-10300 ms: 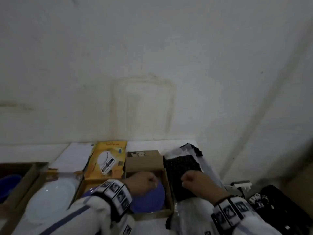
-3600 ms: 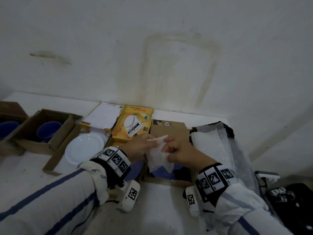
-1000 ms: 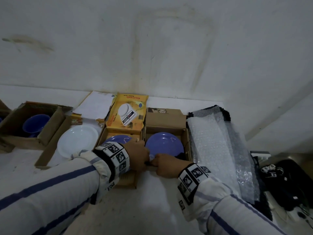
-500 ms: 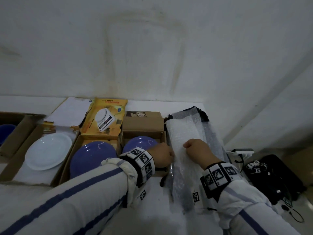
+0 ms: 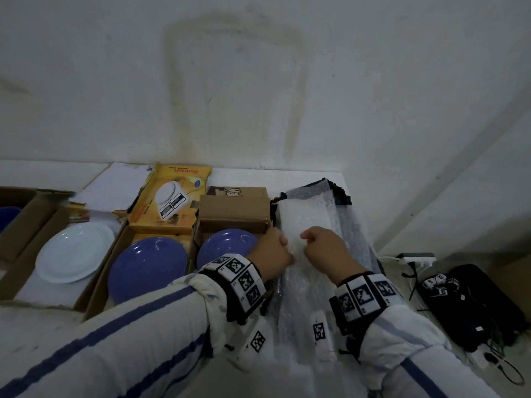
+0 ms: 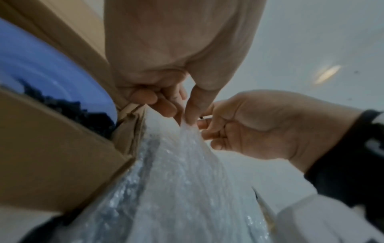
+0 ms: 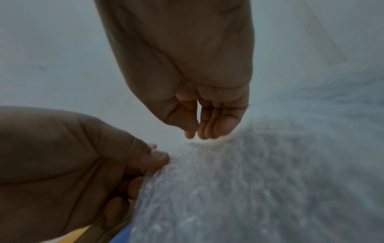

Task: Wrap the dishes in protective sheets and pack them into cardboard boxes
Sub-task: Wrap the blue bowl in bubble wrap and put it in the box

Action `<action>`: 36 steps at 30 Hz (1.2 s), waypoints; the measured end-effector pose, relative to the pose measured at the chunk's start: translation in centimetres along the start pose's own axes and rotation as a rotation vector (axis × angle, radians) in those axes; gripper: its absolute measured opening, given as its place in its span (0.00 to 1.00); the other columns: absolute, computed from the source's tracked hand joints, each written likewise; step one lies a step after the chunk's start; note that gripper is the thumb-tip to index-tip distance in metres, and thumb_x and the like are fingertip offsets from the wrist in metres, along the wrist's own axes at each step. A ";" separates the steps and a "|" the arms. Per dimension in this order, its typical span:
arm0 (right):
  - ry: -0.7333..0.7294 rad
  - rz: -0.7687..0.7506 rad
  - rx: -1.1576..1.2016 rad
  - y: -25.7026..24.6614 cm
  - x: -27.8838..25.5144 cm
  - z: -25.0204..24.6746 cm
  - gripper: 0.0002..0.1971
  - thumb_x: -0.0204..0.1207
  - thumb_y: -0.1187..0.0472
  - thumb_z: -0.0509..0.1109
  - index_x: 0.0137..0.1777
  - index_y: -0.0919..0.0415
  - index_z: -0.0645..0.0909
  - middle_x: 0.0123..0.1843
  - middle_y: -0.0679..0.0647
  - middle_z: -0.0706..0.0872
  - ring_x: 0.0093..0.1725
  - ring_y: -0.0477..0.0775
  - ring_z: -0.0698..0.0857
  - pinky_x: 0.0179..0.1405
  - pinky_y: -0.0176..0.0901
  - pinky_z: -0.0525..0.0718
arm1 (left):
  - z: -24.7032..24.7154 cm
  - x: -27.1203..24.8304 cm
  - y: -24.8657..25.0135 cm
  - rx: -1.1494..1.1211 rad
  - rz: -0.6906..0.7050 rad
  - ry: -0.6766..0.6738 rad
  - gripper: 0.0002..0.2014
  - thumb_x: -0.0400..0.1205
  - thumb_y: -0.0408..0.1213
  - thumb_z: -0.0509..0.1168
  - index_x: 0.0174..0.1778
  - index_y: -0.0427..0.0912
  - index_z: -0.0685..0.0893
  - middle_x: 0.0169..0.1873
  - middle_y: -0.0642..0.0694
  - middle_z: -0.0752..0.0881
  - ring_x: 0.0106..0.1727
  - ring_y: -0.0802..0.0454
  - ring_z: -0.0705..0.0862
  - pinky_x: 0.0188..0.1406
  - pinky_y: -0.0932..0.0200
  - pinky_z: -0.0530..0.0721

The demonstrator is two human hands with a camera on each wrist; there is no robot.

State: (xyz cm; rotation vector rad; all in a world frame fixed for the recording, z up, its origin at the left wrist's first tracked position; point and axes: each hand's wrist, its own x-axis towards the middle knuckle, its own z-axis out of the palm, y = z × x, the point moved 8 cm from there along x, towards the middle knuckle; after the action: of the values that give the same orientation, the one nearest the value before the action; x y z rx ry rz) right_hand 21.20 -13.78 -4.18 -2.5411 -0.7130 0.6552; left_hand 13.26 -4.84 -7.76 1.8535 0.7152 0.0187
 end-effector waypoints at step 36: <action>-0.237 -0.476 -0.197 -16.2 -1.2 6.0 0.20 0.71 0.72 0.67 0.62 0.58 0.82 0.68 0.55 0.75 0.68 0.55 0.74 0.57 0.33 0.71 | -16.1 -3.3 -3.1 -0.229 0.070 -0.049 0.17 0.68 0.27 0.63 0.54 0.34 0.83 0.39 0.44 0.85 0.45 0.45 0.84 0.35 0.62 0.80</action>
State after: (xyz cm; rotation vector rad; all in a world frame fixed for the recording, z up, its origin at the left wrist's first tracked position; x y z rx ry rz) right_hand 11.03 -0.25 -0.42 -2.3426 -1.4700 0.7496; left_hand 3.65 7.97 -2.89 1.6536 0.5885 0.0968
